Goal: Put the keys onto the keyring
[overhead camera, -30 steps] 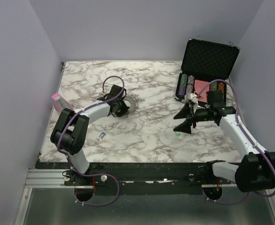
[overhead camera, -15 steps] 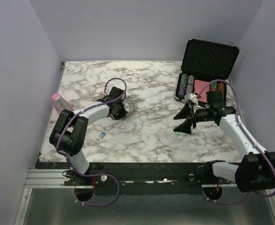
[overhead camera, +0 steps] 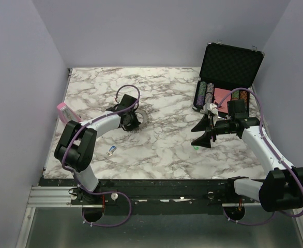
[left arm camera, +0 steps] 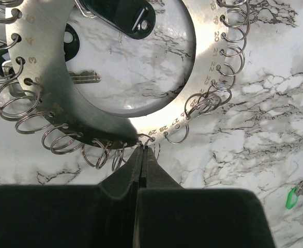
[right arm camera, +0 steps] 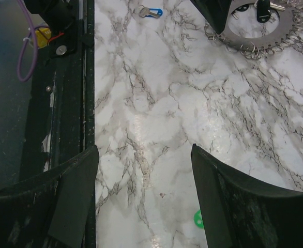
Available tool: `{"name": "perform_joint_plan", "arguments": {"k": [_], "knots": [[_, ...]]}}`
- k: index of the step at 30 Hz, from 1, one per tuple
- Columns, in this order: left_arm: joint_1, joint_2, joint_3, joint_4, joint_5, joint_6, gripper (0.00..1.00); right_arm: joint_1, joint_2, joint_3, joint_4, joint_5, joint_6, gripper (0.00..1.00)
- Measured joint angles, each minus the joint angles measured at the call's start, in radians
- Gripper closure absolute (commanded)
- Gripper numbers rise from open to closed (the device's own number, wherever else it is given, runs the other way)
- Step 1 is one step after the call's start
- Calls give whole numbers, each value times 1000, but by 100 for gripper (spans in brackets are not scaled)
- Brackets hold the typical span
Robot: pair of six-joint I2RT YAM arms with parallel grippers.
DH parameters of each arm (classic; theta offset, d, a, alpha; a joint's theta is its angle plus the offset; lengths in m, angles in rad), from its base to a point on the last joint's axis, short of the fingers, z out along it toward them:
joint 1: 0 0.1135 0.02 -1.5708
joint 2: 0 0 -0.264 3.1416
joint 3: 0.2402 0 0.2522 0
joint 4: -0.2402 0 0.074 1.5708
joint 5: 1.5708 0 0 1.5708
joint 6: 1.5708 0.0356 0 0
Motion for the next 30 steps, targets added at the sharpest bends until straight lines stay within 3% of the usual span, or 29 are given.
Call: {"name": "perform_joint_plan", "arguments": {"k": [4,10,21,30], "knots": [[0,0,2,-4,-1,13,86,0,0,0,-1,-1,-1,20],[0,-45,-4,-2,-7,62,65,0,0,0,-4,-3,-4,20],[0,-161,-48,18,-41,177,62,0,0,0,-9,-4,-12,20],[5,-169,-114,30,-29,299,65,0,0,0,-23,-7,-19,20]]}}
